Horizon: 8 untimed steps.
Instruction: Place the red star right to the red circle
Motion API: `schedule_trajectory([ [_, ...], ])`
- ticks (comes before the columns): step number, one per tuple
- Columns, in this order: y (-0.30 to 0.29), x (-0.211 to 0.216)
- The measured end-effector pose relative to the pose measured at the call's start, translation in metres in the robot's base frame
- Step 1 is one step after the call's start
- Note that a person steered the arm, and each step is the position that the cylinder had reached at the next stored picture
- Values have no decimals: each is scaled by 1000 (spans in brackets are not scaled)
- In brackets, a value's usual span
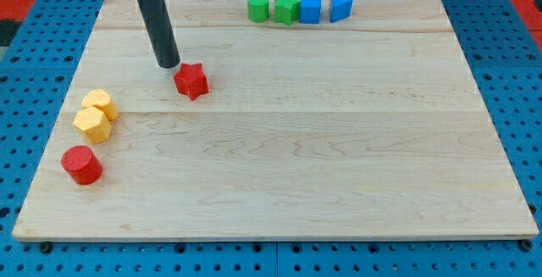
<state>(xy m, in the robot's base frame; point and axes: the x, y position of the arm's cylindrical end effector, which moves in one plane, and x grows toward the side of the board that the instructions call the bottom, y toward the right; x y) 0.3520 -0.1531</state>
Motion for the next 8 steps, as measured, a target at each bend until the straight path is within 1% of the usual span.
schedule_trajectory([
  [1,0,0],
  [2,39,6],
  [3,55,32],
  [4,34,63],
  [6,26,128],
  [8,24,137],
])
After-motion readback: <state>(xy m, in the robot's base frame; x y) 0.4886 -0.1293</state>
